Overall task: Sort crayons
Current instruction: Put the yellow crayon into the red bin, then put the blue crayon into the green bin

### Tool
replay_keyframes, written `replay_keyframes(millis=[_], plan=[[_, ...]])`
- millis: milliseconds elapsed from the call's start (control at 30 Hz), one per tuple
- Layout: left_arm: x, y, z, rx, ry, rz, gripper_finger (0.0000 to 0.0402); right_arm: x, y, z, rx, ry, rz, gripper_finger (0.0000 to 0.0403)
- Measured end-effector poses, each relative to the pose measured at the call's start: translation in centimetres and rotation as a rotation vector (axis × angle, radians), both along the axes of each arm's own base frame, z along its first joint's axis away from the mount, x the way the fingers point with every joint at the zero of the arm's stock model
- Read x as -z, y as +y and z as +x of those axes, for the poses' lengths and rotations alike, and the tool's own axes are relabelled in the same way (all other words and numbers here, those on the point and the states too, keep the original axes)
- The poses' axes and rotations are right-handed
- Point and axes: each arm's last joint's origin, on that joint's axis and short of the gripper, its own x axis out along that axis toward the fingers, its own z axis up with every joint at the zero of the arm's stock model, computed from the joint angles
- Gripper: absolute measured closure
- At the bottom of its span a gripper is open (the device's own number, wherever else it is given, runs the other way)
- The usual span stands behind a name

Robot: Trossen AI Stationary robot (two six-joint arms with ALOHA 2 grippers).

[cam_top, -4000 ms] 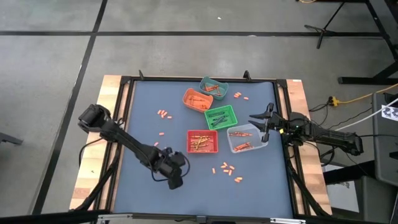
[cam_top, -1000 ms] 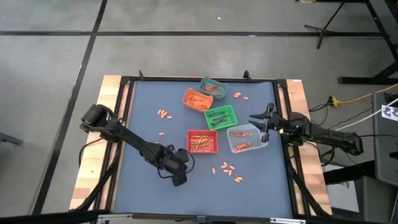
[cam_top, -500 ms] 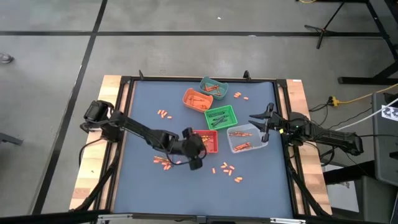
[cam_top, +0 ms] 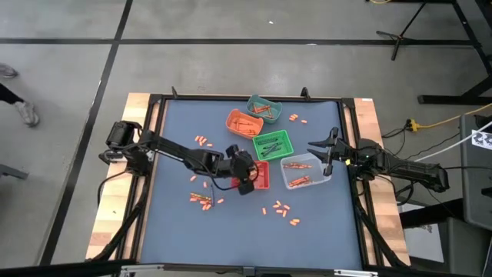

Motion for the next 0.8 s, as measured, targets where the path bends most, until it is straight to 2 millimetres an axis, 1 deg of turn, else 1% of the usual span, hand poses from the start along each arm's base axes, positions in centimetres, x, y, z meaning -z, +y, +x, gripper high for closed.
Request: replay_keyframes(millis=[233, 433, 533, 667, 800], plan=[[0.0, 0.3, 0.0, -0.007, 0.0, -0.001, 0.0322, 0.0, 0.0, 0.0, 0.0, 0.0, 0.0, 0.029], [0.0, 0.3, 0.0, -0.041, -0.015, -0.037, 0.0316, 0.0, 0.0, 0.0, 0.0, 0.0, 0.0, 0.029], [-0.4, 0.4, -0.1, -0.058, -0.026, -0.066, 0.0316, 0.0, 0.0, 0.0, 0.0, 0.0, 0.0, 0.029], [-2.0, 0.8, -0.9, -0.059, -0.047, -0.106, 0.0315, 0.0, 0.0, 0.0, 0.0, 0.0, 0.0, 0.029], [-4.2, 1.1, -2.6, -0.094, -0.049, -0.162, 0.0315, 0.0, 0.0, 0.0, -0.001, 0.001, 0.0, 0.029]])
